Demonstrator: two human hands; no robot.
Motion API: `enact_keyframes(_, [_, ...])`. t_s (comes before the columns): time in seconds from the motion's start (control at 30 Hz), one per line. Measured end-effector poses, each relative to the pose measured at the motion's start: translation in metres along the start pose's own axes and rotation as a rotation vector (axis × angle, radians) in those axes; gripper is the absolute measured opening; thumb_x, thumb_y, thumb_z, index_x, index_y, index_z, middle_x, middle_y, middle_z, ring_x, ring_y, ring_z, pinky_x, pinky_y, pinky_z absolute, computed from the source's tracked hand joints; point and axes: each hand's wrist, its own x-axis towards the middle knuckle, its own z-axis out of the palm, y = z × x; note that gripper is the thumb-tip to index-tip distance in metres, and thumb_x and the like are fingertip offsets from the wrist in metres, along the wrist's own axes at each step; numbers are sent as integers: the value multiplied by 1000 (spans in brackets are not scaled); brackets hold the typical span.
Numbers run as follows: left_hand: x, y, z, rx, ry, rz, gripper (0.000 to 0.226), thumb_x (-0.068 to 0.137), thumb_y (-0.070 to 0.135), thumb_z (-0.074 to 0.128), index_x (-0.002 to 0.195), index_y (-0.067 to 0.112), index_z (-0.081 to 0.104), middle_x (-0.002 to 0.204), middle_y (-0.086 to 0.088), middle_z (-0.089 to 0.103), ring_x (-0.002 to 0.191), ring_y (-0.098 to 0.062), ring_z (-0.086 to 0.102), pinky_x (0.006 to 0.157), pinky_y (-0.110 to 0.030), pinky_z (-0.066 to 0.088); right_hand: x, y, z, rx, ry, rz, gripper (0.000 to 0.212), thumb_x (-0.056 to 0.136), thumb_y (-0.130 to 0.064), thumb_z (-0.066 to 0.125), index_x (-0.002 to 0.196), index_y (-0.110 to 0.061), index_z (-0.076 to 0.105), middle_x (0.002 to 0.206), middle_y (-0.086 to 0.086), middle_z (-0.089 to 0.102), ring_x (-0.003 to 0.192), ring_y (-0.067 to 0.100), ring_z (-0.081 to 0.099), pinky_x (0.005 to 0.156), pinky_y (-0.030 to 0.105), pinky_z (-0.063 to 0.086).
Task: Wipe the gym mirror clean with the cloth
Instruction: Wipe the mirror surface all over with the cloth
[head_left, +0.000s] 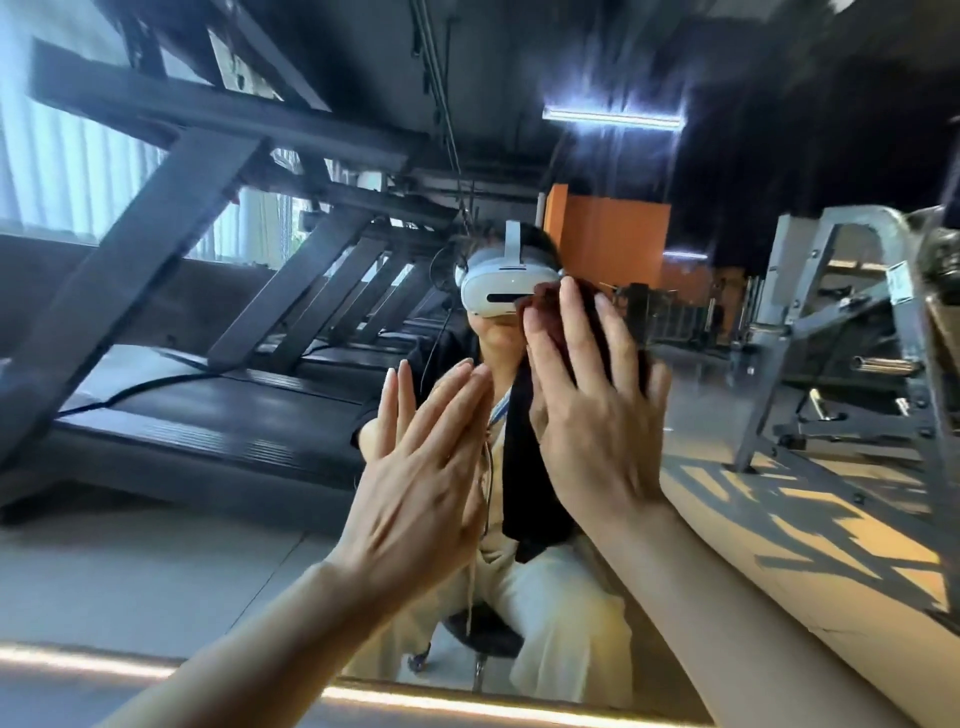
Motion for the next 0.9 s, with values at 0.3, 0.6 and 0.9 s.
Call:
enact_keyframes(0.3, [34, -19, -13, 99, -12, 174, 70, 81, 23, 52, 147, 3, 45, 157, -9, 40, 149, -24, 30, 116, -63, 19, -32, 26, 2, -29, 25, -213, 49, 96, -8, 51, 143, -20, 53, 154, 9, 44, 138, 32, 43, 95, 52, 41])
enact_keyframes(0.6, [78, -28, -31, 83, 83, 205, 70, 79, 20, 63, 146, 4, 48, 154, -6, 45, 150, -21, 28, 120, -61, 13, 62, 26, 2, -40, 170, 13, 43, 100, -16, 49, 142, -17, 57, 155, 10, 43, 140, 33, 39, 96, 51, 33])
enact_keyframes(0.9, [112, -58, -58, 218, 85, 272, 62, 82, 30, 52, 138, 5, 58, 147, -7, 52, 145, -22, 35, 122, -56, 6, 127, 56, 6, -58, 249, 44, 45, 93, -10, 61, 137, -18, 62, 151, 13, 48, 140, 30, 36, 109, 56, 31])
